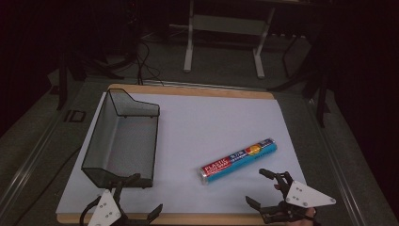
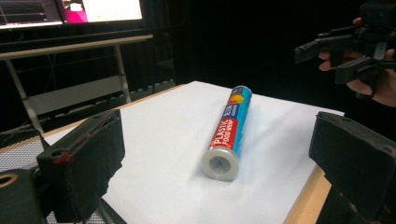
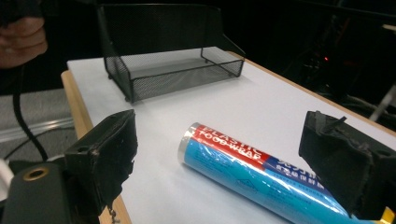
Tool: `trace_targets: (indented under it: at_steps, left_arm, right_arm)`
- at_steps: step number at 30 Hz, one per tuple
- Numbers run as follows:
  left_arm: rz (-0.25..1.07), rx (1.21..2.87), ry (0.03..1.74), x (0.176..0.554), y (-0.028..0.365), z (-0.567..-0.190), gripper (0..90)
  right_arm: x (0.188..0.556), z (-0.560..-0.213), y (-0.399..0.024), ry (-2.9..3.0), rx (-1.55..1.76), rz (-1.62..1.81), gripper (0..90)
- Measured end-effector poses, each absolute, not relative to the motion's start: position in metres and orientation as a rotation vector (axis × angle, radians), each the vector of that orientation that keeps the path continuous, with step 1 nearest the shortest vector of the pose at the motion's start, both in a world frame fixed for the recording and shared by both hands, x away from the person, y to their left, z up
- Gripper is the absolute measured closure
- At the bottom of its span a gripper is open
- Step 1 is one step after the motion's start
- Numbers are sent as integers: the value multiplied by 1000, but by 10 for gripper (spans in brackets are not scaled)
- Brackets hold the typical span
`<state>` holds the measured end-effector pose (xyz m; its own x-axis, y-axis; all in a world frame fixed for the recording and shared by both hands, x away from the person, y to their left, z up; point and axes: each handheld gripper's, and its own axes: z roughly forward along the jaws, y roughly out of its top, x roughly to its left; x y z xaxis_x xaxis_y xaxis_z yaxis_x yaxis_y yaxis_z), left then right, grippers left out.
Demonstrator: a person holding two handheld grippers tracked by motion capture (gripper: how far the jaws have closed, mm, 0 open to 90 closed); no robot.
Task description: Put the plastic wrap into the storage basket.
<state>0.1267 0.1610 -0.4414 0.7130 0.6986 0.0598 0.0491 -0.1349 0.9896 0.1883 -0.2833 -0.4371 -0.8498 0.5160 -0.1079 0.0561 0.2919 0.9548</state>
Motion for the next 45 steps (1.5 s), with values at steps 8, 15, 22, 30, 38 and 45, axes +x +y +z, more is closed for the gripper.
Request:
trace_targets:
  at_steps: [8,15,22,30,38,45]
  left_arm:
    - [661,1626,601,124,160,-441,40]
    - [678,1610,602,123,161,-440,40]
    - [691,1626,606,123,159,-441,41]
    - [672,1611,617,123,161,-440,41]
    - [673,1620,617,124,160,-440,41]
    - [671,1619,620,124,160,-441,40]
  right_arm:
    - [187,-438,-278,2188,447,1531,127]
    - [187,-432,-277,2241,499,1569,111]
    - [187,-419,-271,2284,461,1586,100]
    - [198,-406,-270,2273,438,1487,90]
    - [216,-414,-264,2387,436,1313,90]
    - [232,-428,-260,2485,410,1185,90]
